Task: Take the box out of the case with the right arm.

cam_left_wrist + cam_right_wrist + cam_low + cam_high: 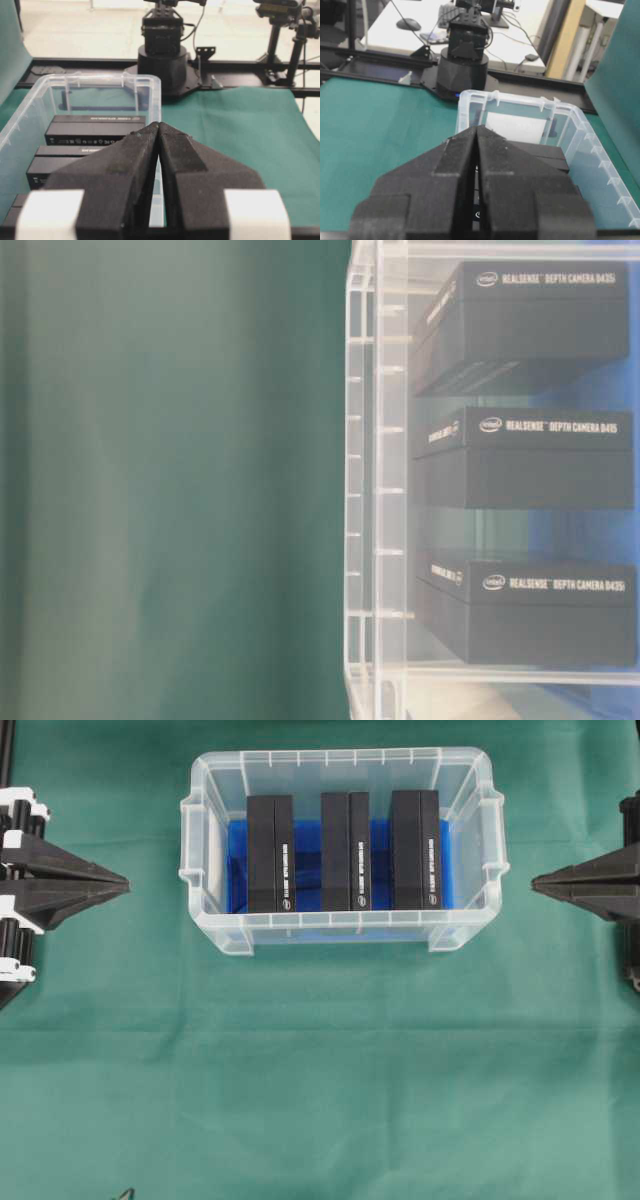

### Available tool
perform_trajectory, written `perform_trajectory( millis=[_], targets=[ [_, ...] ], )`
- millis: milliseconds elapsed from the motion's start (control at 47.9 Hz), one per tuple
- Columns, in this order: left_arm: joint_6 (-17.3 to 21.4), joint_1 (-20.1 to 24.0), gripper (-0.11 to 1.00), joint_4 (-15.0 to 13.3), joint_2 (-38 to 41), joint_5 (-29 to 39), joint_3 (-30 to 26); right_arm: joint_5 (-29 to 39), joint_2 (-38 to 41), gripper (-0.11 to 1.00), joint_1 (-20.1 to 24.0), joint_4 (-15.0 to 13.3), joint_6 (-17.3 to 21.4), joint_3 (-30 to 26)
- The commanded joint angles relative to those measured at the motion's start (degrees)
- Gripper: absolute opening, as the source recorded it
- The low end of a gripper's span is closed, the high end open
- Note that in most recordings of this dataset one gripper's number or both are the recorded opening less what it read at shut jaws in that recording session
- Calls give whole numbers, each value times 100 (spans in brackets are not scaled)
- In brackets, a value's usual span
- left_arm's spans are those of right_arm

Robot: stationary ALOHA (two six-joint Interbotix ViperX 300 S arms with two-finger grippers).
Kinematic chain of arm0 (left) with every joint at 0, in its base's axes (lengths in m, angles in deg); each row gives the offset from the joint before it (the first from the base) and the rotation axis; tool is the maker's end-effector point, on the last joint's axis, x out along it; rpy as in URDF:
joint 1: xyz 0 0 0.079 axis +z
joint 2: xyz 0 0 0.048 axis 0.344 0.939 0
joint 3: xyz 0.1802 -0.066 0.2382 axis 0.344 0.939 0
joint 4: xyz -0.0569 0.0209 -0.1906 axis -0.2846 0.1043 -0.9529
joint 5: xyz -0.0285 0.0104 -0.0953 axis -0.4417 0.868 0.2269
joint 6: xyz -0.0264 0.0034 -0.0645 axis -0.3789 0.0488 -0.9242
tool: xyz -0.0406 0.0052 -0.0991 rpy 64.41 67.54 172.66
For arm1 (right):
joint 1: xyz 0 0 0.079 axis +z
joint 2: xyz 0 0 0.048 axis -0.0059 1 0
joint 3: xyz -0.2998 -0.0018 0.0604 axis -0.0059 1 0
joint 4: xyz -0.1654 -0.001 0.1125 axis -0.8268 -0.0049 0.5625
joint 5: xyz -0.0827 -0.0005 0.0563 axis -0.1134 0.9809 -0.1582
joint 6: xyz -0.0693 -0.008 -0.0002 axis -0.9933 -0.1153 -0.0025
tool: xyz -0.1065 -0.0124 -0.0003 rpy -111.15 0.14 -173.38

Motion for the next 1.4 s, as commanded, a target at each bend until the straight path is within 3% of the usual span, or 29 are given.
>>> perform_trajectory(
  millis=[0, 334, 522, 1002, 1232, 1378],
  targets=[
    [-18, -35, 0, 62, 18, 70, -202, -26, 53, 0, 0, 9, 35, -97],
    [-26, -35, 0, 62, 0, 492, -431, 1134, 70, 0, -9, 9, 70, -650],
    [-70, -132, 0, 62, 0, 694, -870, 1600, 53, 0, -9, 9, 229, -1160],
    [-44, -246, 0, 123, 114, 2927, -2698, 3076, 281, 0, -53, 9, 615, -2839],
    [-97, -255, 0, 114, 220, 3779, -3067, 3964, 501, 0, -53, 9, 659, -3217],
    [-316, -246, 0, 114, 308, 4667, -3384, 4808, 606, 0, -62, 9, 976, -3384]
  ],
)
